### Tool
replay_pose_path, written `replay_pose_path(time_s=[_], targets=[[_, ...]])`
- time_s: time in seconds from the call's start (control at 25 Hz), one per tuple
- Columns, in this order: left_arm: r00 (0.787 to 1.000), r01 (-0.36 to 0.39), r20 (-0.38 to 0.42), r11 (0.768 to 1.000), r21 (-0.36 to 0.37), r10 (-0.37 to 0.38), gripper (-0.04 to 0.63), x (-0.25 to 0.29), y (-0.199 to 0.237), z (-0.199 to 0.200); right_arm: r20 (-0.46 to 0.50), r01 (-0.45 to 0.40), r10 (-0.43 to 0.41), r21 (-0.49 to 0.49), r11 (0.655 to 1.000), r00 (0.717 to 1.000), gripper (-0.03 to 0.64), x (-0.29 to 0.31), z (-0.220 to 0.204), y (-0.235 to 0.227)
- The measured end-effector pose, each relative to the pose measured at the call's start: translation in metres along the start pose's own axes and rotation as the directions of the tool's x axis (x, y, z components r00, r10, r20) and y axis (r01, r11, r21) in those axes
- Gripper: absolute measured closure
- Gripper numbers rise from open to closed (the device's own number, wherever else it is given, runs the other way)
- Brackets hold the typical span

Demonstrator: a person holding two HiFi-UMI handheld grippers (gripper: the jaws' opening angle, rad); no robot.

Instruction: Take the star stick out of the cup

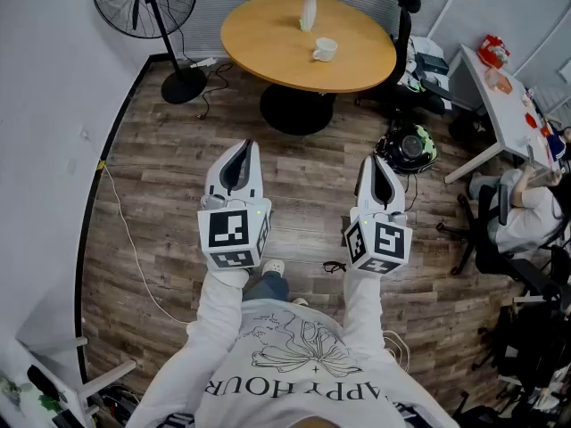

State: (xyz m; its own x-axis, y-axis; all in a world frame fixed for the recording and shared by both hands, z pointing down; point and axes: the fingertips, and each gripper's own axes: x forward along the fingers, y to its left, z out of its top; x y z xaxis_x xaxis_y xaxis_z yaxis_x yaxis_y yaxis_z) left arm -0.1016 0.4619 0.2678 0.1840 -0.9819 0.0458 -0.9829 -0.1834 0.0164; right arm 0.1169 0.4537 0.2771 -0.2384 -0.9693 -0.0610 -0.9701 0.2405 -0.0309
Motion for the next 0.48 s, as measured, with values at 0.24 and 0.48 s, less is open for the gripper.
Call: replay_pose_path(time_s=[0.24, 0.48], targets=[[1.000, 0.015, 0.009, 1.000, -0.005, -0.015, 0.589, 0.006, -0.001, 0.000, -0.007, -0.004, 0.004, 0.002, 1.000, 1.000, 0.607, 0.004, -0.005, 0.000], [0.999, 0.033, 0.003, 0.999, -0.001, -0.033, 0.589, 0.019, -0.002, -0.003, -0.002, -0.001, 0.001, 0.007, 1.000, 1.000, 0.607, 0.015, -0.008, -0.004]])
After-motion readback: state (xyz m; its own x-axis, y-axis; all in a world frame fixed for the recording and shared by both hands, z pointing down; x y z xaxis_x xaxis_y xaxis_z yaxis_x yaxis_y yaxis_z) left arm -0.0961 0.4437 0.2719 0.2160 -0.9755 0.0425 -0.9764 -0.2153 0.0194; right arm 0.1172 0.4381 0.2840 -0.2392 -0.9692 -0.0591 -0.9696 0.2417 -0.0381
